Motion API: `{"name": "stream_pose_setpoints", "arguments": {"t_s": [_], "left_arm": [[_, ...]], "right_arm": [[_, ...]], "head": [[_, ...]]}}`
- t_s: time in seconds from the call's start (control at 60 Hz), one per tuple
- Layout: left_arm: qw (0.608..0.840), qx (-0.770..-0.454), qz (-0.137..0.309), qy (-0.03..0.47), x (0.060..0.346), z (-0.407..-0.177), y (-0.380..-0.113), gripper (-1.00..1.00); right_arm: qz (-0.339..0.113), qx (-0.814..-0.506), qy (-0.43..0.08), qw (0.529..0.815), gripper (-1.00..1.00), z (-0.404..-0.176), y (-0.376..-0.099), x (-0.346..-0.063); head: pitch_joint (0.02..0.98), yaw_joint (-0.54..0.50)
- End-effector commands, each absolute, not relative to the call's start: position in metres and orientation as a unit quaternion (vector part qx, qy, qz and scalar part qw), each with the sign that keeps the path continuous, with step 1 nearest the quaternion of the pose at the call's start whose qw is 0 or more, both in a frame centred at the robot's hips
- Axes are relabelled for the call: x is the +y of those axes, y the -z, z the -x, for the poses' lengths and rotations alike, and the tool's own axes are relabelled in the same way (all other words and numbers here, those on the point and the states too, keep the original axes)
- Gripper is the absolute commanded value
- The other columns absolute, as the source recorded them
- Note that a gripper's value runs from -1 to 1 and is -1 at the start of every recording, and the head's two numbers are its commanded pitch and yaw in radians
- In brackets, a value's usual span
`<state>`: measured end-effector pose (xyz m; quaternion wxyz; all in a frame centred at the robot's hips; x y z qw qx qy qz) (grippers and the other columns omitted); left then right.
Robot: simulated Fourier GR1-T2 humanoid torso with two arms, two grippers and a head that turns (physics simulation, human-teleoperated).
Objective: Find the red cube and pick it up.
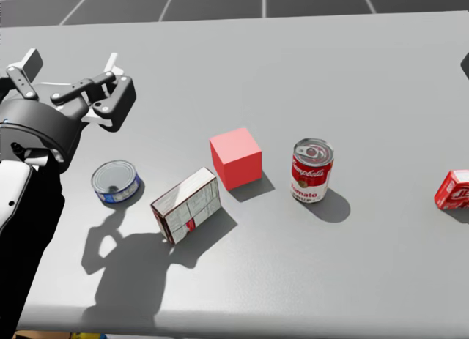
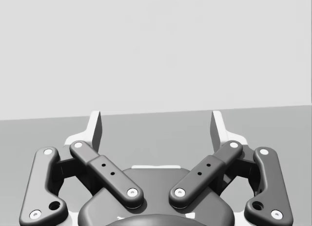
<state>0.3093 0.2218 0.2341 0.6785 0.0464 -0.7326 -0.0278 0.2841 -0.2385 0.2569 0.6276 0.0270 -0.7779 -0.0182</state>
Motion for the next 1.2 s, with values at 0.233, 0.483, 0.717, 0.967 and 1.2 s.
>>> {"name": "stream_pose_setpoints", "arguments": {"t_s": [0.233, 0.483, 0.717, 0.967, 1.2], "left_arm": [[0.738, -0.667, 0.048, 0.088, 0.197, -0.290, -0.238, -1.00], [0.793, -0.555, 0.130, 0.216, 0.170, -0.269, -0.251, -1.00], [0.806, -0.501, 0.139, 0.283, 0.154, -0.273, -0.244, -1.00], [0.823, -0.462, 0.133, 0.302, 0.137, -0.288, -0.222, -1.00], [0.834, -0.444, 0.115, 0.307, 0.128, -0.302, -0.206, -1.00]], "right_arm": [[-0.023, -0.774, 0.022, 0.632, -1.00, -0.286, -0.255, -0.239], [-0.022, -0.774, 0.022, 0.632, -1.00, -0.287, -0.254, -0.240], [-0.022, -0.774, 0.022, 0.633, -1.00, -0.287, -0.255, -0.241], [-0.022, -0.774, 0.021, 0.632, -1.00, -0.287, -0.254, -0.242], [-0.022, -0.775, 0.021, 0.632, -1.00, -0.287, -0.254, -0.242]], "head": [[0.795, 0.09], [0.782, 0.08], [0.783, 0.08], [0.781, 0.08], [0.781, 0.07]]}}
